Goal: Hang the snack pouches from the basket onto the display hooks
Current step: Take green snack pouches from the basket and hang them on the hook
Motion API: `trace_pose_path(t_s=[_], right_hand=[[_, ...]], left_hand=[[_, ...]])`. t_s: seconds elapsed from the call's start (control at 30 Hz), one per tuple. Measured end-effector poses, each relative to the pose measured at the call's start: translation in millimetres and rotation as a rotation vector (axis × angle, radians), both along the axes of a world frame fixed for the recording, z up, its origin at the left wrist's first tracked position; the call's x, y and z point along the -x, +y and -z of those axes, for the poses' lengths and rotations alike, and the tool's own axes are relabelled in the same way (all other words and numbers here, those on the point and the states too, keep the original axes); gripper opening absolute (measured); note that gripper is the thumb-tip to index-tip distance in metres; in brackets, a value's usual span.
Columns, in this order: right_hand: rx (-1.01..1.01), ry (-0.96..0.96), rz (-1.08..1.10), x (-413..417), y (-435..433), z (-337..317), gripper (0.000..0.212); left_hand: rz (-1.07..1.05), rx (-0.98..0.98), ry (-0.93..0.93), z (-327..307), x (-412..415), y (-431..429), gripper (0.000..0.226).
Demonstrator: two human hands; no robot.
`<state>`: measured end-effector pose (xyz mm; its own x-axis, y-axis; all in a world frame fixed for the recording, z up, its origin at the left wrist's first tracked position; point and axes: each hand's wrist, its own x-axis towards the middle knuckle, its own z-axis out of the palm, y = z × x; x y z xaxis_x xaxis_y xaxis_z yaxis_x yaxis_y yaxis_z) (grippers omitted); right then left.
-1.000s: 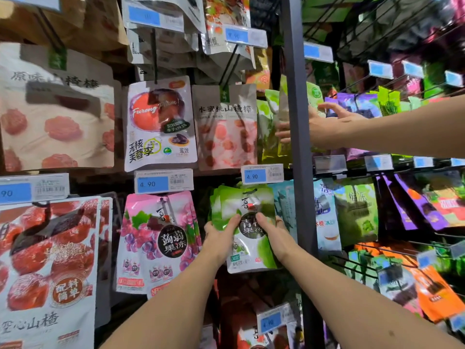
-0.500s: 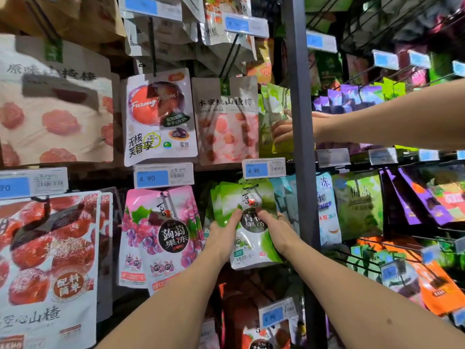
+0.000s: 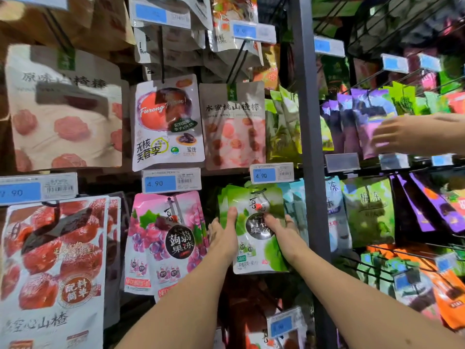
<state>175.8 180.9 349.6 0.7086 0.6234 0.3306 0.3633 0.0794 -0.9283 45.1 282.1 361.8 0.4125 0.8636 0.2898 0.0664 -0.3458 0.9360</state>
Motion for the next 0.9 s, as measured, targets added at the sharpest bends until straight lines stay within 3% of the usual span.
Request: trace_pose_path(t_s=[0.1,0.23,0.4,0.47,0.6,0.73,0.9], right_hand=[[0.012,0.001,0.000,-4,6,2,0.136],[0.041,-0.007,-0.013,-5,8,3,0.136],[0.076,0.016,-0.045,-5,8,3,0.104],[0.096,0.013,-0.046,-2,8,1,0.106],[0.130,0.014,-0.008,5,2,-4,0.110],[0.135,0.002,0.019,15,-12,-9,0.109],[0.003,-0.009,0.016,30,-28,-8,0.113]], left_hand=[[0.017,0.044,-0.012,0,-1,7,0.100],[0.043,0.067,-0.026,0,-4,15,0.104],[0.076,0.183,-0.062,44,-62,112,0.109],[0.089,0.199,-0.017,51,-74,136,0.109],[0.064,0.152,0.033,2,-11,33,0.117],[-0.085,0.017,0.014,-12,15,-17,0.091],[-0.156,-0.102,-0.134,-12,19,-34,0.071]])
